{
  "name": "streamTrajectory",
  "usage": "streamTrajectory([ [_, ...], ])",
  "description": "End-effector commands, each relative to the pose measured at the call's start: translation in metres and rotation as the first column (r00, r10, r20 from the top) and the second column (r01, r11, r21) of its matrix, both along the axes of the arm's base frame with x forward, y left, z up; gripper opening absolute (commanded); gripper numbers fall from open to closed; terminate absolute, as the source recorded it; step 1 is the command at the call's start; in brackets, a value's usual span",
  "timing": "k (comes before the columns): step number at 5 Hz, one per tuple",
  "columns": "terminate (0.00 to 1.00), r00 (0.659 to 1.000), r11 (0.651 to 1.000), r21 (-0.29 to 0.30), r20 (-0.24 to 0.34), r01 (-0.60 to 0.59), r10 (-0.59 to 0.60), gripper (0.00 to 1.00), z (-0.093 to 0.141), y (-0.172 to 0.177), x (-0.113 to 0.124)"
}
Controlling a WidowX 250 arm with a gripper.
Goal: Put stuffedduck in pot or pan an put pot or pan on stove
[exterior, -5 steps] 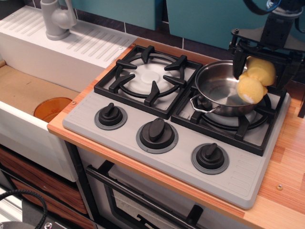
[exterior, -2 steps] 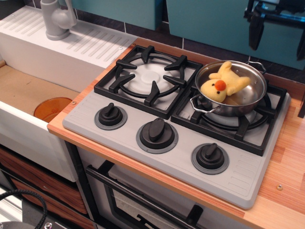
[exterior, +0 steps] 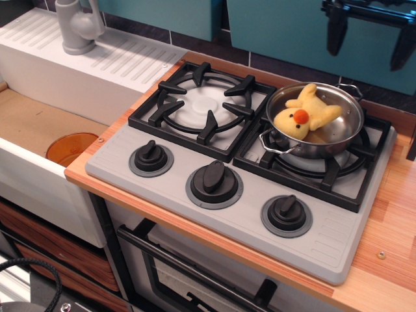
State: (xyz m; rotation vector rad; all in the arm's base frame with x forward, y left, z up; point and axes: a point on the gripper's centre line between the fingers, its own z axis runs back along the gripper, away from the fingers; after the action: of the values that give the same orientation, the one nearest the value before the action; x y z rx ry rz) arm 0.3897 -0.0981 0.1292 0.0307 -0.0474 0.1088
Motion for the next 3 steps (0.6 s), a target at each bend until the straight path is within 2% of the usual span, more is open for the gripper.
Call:
streamTrajectory([
  [1,0.0,0.996,0.999,0.018,0.078,0.03,-0.032,1.0,0.023,0.037,-0.003],
  [3,0.0,0.994,1.0,0.028,0.106,0.008,-0.01,1.0,0.012,0.056,-0.029],
])
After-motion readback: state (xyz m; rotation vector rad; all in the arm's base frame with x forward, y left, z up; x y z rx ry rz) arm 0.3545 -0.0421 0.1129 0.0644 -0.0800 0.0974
